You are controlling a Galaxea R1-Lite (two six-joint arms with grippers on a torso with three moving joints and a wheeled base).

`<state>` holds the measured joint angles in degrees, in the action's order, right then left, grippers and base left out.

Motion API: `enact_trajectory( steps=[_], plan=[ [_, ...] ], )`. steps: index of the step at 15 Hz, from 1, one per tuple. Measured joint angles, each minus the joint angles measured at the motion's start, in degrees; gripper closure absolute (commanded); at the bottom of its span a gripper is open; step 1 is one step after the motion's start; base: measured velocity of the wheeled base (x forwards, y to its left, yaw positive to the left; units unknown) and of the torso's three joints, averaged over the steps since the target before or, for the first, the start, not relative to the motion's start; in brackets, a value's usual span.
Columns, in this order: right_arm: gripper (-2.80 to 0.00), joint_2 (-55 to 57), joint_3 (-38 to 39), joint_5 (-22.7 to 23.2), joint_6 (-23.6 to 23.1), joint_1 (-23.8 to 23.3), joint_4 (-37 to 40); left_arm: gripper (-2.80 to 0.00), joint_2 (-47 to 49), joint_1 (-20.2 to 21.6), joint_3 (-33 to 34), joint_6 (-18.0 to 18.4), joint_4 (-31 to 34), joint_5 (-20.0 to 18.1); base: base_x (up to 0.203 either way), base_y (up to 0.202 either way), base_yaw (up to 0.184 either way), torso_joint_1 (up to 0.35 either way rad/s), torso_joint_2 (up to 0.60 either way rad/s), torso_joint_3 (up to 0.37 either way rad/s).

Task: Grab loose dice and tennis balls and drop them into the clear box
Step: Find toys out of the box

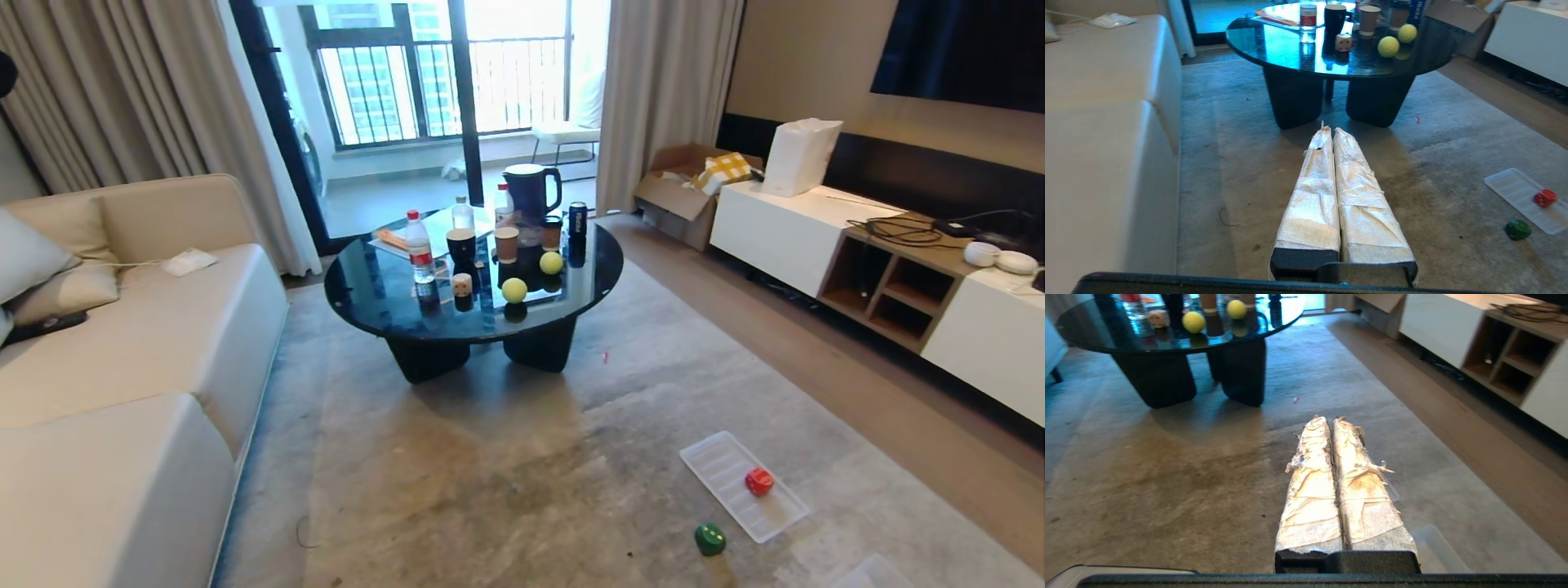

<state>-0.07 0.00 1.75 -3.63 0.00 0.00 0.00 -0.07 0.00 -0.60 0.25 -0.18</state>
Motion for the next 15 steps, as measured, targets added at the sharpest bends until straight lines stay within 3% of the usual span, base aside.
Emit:
enact_trajectory(
  steps=[11,15],
  plan=[
    [0.0,0.0,0.0,-0.02,-0.05,0.02,0.0,0.0,0.0,-0.02,0.0,0.15,0.02,-0.06,0.001,0.011,-0.161,0.003,0.0,0.002],
    [0.0,0.0,0.0,-0.02,-0.08,0.0,0.0,0.0,0.0,-0.02,0.0,0.05,0.02,-0.06,0.0,0.003,-0.035,0.001,0.0,0.0]
  ],
)
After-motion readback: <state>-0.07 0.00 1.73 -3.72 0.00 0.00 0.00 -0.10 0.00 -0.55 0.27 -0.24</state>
